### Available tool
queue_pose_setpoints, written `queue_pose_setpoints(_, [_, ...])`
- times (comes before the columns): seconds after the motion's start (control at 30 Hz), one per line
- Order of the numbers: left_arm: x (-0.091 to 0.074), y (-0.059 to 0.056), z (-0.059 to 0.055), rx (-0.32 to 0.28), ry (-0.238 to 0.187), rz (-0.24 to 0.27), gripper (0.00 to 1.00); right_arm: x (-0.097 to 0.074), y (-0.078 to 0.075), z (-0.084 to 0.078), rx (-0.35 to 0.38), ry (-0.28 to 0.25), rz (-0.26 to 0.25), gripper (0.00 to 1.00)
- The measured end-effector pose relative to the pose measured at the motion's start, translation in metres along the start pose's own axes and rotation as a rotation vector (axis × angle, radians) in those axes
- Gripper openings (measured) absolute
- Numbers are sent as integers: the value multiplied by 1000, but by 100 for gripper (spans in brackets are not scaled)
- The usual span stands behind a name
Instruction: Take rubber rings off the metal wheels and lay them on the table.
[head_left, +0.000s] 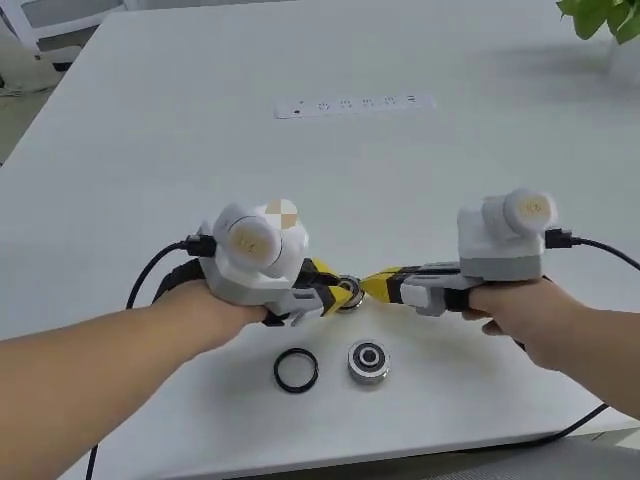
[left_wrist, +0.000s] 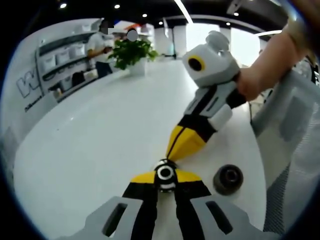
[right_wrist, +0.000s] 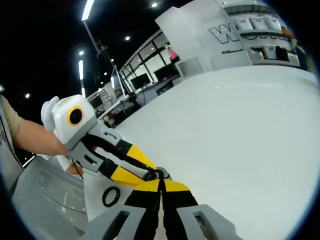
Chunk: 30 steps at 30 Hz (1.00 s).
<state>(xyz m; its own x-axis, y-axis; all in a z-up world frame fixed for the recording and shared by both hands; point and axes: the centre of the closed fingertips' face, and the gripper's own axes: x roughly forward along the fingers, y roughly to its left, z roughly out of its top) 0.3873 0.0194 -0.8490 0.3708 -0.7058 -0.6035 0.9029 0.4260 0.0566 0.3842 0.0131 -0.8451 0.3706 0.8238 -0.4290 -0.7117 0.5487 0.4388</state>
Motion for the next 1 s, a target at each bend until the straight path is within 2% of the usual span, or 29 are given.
queue_pose_setpoints(0.6, [0, 1, 0, 6, 2, 7, 12, 1, 2, 0, -36, 11, 7, 0])
queue_pose_setpoints(1.0, [0, 0, 0, 9, 5, 6, 12, 4, 8, 0, -38, 16, 39, 0])
